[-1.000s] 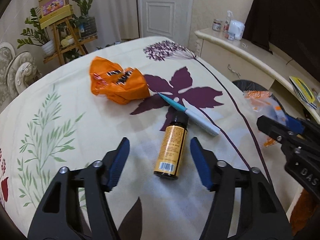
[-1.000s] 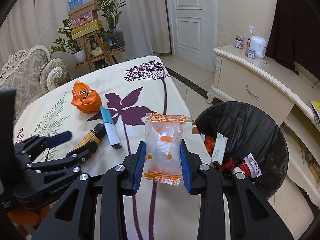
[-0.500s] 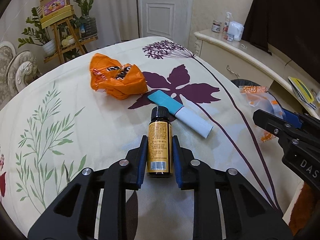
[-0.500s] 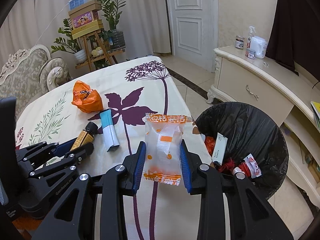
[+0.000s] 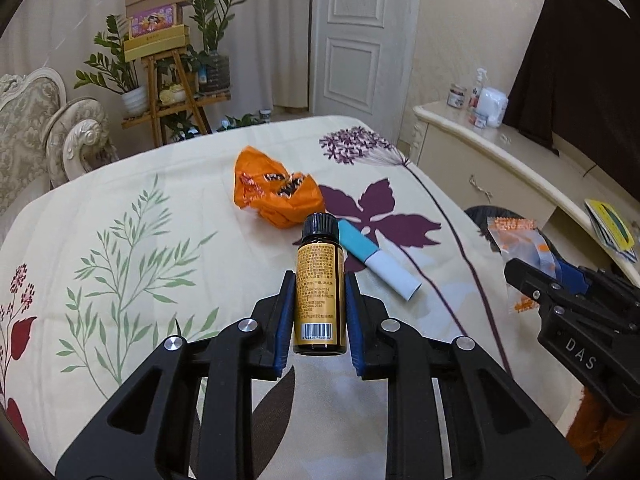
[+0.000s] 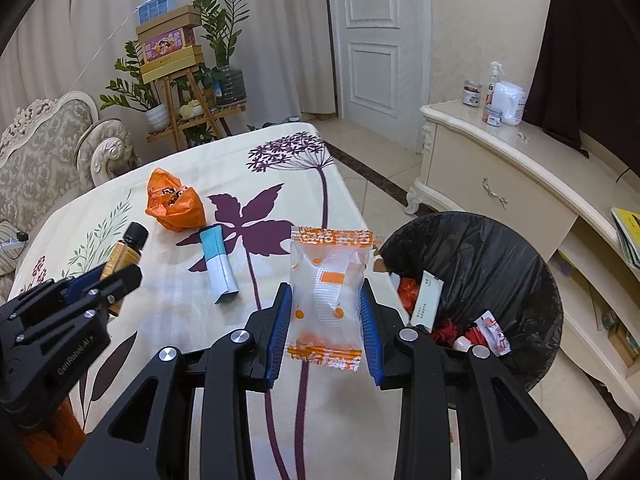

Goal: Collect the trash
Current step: 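Carry the amber bottle and wrapper with both tools over the bin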

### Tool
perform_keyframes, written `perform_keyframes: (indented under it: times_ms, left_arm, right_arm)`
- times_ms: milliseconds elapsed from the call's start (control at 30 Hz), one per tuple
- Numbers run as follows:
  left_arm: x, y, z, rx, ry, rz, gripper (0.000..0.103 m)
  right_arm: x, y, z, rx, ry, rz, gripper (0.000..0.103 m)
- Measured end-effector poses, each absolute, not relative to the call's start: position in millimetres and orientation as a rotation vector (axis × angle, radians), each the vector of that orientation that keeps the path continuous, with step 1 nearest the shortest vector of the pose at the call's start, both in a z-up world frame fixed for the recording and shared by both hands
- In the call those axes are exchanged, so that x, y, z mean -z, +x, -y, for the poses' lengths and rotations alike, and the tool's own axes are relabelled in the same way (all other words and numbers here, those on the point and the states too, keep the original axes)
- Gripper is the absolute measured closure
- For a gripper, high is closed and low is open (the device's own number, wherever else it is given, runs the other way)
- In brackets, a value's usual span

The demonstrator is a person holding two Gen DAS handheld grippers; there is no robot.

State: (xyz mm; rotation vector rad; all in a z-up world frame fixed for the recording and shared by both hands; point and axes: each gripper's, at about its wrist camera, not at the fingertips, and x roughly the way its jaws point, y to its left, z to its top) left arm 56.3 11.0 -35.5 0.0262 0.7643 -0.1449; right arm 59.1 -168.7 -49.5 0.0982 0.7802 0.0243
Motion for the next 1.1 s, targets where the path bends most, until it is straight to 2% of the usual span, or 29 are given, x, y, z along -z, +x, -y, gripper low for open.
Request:
perform_keyframes:
  times_ms: [400,800,1100]
  left_arm:
    - [21.3,52.6,28.0,0.191,0.044,-0.723,0.08]
    - [14.8,64.2,98.0,0.288,0.078,-0.689,0.08]
    - [30.0,87.7,149.9,0.342,0.12,-0.713,0.08]
  right_arm:
    - [37.0,46.5,200.9,0.054,0.103,-0.735,0.069]
    - [32.9,40.7,261.3,0.181,0.133,-0.697,0.069]
    - [46.2,49.7,296.6,0.244,0.162,-0.708,0.069]
